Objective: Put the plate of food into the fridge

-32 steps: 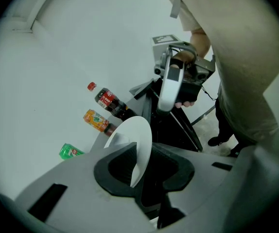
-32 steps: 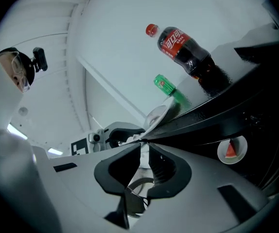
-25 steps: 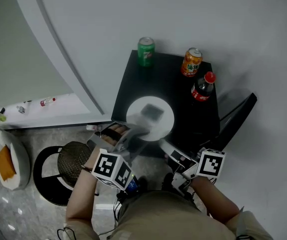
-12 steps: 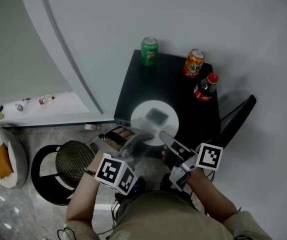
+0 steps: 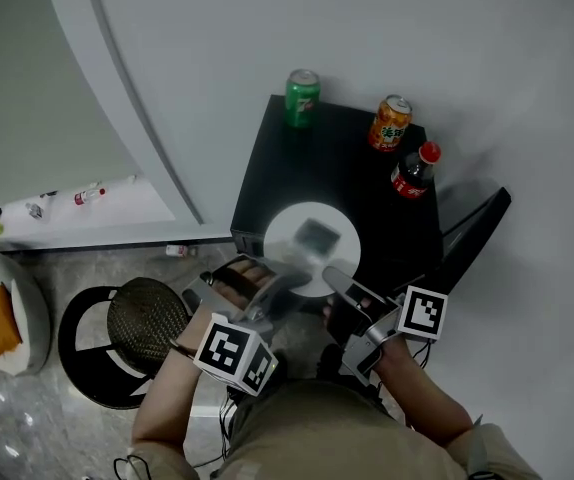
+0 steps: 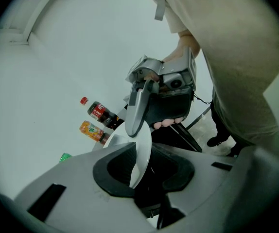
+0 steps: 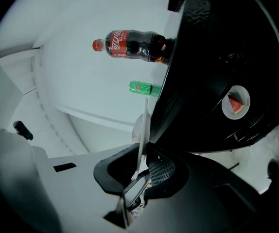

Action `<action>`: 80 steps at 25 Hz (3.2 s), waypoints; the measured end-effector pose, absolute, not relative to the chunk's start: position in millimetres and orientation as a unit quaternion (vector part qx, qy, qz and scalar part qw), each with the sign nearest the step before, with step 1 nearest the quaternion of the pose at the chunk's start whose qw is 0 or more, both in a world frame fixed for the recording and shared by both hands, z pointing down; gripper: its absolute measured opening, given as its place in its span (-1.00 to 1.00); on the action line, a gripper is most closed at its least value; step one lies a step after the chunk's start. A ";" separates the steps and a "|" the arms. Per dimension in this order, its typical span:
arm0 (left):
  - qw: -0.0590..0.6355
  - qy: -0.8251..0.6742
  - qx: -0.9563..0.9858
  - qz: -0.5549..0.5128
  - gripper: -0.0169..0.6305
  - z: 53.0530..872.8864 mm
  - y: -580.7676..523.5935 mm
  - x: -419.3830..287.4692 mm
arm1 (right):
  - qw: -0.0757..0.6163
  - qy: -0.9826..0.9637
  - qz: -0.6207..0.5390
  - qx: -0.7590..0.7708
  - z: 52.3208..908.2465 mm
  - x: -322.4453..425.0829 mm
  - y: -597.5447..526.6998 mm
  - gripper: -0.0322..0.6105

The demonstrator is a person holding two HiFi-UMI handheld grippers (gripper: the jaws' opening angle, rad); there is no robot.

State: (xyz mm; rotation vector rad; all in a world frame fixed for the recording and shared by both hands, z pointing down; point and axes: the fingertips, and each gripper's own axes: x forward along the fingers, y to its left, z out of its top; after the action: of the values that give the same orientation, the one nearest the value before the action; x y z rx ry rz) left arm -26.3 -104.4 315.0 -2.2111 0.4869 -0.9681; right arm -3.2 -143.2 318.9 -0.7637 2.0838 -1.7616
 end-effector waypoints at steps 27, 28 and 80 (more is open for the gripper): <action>0.342 0.168 -0.862 -0.334 -0.67 331.5 -41.0 -31.7 | 0.181 0.676 -0.651 -0.293 337.3 -6.7 -77.9 -0.79; 0.340 0.167 -0.864 -0.332 -0.66 332.8 -38.5 -30.7 | 0.182 0.675 -0.651 -0.296 338.8 -5.3 -75.1 -0.79; -0.375 0.243 -0.884 0.137 -0.28 350.7 40.2 -18.9 | 0.096 0.697 -0.663 -0.256 375.8 85.7 59.0 -0.80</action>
State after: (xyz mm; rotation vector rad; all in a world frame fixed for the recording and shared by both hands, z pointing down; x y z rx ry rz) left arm -18.9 40.2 350.7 -3.7296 1.0272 0.5781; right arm 85.7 59.0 375.8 -0.7573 2.0641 -1.9645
